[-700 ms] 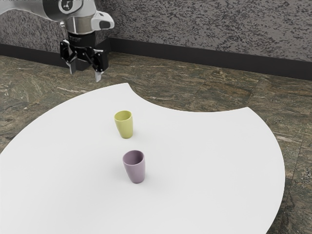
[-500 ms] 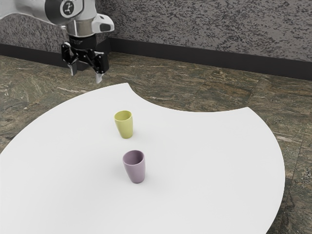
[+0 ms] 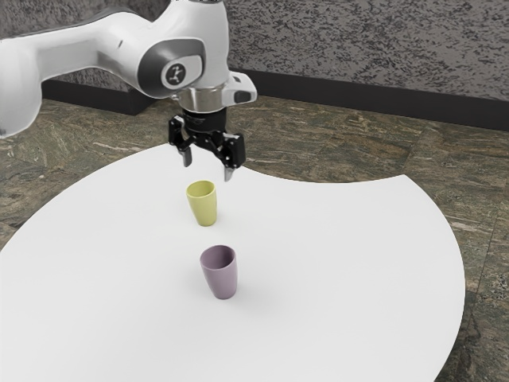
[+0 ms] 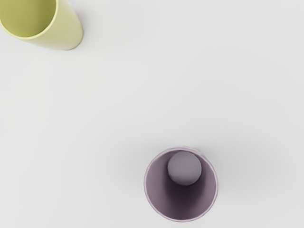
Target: Place the right cup onto the left cup
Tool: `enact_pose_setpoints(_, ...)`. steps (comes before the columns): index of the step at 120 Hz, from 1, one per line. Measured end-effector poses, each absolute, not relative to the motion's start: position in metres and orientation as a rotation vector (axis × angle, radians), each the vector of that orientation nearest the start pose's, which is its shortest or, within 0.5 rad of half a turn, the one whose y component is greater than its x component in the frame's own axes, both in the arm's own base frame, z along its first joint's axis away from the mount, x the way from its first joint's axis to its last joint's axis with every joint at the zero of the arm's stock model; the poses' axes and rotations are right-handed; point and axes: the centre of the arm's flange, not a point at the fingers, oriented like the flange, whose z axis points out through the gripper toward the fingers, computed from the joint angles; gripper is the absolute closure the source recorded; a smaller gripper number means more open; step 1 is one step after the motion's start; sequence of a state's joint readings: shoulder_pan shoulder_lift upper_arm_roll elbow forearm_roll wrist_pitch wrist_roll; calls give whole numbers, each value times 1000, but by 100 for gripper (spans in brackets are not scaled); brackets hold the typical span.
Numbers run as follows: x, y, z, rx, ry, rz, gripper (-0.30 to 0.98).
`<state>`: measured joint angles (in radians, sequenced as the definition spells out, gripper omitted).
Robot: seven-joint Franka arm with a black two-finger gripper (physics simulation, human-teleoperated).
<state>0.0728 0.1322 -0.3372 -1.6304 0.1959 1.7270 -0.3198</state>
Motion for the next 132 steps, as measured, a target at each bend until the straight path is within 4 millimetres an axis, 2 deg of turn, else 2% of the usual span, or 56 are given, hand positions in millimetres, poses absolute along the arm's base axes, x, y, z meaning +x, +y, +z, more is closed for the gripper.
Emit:
enact_pose_setpoints(17, 590, -148, 515, -3001, -104, -8, 0)
enact_pose_setpoints(32, 596, -151, 493, -3003, -194, 11, 0)
enact_pose_setpoints(66, 574, -171, 437, -2985, -347, 24, 0)
enact_pose_setpoints(79, 568, -172, 415, -2981, -418, 19, 0)
enact_pose_setpoints(97, 562, -173, 394, -2979, -509, -2, 0)
enact_pose_setpoints(132, 565, -158, 367, -2968, -673, -27, 0)
